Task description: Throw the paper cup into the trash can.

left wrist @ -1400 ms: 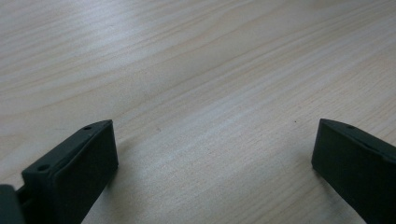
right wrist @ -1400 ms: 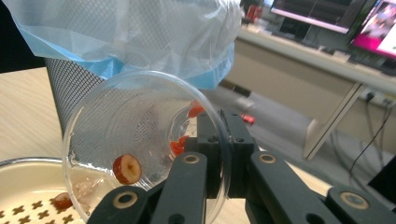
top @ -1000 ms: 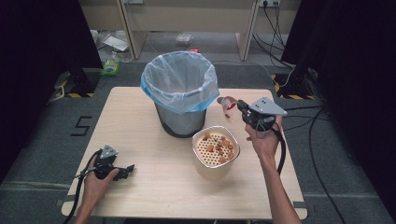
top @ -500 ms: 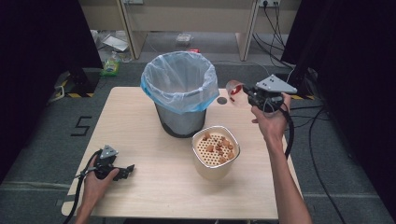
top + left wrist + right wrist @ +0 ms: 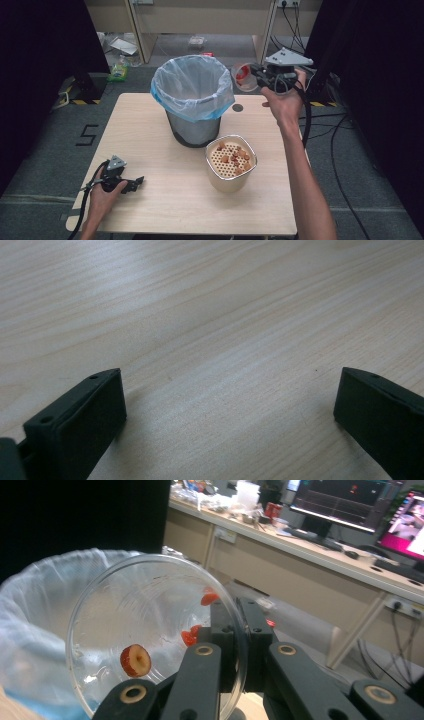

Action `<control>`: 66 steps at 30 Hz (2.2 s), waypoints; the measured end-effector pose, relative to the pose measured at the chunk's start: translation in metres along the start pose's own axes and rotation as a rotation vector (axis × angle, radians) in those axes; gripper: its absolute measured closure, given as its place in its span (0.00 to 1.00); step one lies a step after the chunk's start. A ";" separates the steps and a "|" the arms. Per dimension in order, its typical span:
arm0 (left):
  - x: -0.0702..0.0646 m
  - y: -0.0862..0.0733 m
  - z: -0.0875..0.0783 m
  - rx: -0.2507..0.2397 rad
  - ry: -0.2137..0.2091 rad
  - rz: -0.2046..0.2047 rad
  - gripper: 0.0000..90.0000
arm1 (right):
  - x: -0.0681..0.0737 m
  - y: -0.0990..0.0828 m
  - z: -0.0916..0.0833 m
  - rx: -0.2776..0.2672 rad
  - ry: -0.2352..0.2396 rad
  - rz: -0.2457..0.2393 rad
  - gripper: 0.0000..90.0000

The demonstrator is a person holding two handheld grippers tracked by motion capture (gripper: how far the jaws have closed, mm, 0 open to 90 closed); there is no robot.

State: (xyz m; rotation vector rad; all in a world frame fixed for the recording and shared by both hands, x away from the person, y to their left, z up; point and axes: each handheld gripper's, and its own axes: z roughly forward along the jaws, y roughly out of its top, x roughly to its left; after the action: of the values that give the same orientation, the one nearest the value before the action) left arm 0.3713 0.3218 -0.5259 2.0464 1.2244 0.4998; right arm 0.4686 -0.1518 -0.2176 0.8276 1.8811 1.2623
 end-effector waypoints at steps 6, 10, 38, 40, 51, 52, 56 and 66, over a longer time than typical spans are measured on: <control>0.000 0.000 0.000 0.000 0.000 0.000 0.00 | 0.023 0.018 0.033 0.017 0.068 -0.014 0.97; 0.000 0.000 0.000 0.000 0.001 0.000 0.00 | 0.041 0.028 0.060 0.045 0.101 -0.024 0.96; 0.000 0.000 0.000 -0.001 0.000 0.000 0.00 | 0.022 0.003 0.053 0.138 0.052 0.017 0.62; 0.000 0.000 0.000 -0.001 0.000 0.000 0.00 | 0.015 -0.005 0.044 0.147 0.045 0.027 0.59; 0.000 0.000 0.000 0.000 0.000 0.000 0.00 | -0.011 -0.053 0.007 0.186 -0.002 0.053 0.51; 0.000 0.000 0.000 0.001 0.001 0.000 0.00 | -0.012 -0.058 0.004 0.189 -0.004 0.049 0.51; 0.000 0.000 0.000 0.001 0.000 0.000 0.00 | -0.015 -0.078 -0.006 0.205 -0.016 0.053 0.49; 0.000 0.000 0.000 0.001 0.000 0.001 0.00 | -0.020 -0.127 -0.024 0.255 -0.033 0.071 0.47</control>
State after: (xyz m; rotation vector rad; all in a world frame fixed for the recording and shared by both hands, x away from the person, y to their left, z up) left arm 0.3712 0.3218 -0.5257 2.0479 1.2244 0.4997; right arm 0.4441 -0.2201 -0.3267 1.0491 2.0286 1.0559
